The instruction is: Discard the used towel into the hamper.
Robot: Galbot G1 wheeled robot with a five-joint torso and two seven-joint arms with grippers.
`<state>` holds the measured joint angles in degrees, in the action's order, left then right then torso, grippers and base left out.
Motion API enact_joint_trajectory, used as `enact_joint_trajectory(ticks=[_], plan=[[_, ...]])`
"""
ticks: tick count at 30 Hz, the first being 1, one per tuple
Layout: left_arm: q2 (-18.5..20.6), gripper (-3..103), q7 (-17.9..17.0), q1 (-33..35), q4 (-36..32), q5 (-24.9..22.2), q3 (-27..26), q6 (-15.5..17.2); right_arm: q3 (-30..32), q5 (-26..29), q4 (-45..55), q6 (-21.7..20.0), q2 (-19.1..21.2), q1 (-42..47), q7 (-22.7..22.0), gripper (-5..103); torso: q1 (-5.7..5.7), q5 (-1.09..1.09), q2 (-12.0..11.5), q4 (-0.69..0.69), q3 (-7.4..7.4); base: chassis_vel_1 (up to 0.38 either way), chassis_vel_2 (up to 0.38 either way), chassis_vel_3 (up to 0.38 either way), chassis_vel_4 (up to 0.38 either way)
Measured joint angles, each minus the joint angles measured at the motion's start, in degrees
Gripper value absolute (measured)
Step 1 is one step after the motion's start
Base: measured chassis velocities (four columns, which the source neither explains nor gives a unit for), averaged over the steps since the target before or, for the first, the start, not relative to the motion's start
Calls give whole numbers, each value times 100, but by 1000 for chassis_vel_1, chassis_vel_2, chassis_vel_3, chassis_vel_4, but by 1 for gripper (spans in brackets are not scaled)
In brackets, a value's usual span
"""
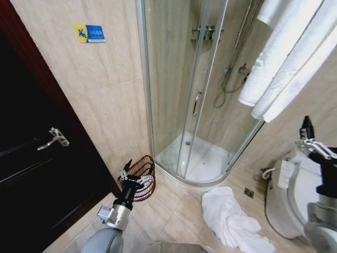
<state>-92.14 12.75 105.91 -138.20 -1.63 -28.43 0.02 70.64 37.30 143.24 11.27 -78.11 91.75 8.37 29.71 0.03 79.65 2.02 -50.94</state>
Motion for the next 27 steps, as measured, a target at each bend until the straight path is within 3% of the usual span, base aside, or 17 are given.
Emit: enact_joint_trajectory(ticks=[17, 19, 21, 27], plan=[[-1, 100, 0, -1, 1, 0, 2, 0, 170, 107, -137, 55, 118, -67, 187, 100, 0, -3, -1, -1, 0, -143, -140, 139, 147], [-3, 100, 1, -1, 1, 0, 4, 0, 208, 191, -254, 117, 230, -176, 273, 100, 0, 4, -1, -2, 0, -127, -110, 111, 48], [-2, 100, 1, -1, 1, 0, 4, 0, 197, 260, -323, 136, 343, -307, 294, 100, 1, -7, -1, 1, -1, -16, -63, 63, 0], [2, 100, -1, -1, 1, 0, 1, 0, 47, 346, -392, 150, 564, -554, 306, 100, 0, -8, -1, -2, 0, 78, 16, -7, 20]])
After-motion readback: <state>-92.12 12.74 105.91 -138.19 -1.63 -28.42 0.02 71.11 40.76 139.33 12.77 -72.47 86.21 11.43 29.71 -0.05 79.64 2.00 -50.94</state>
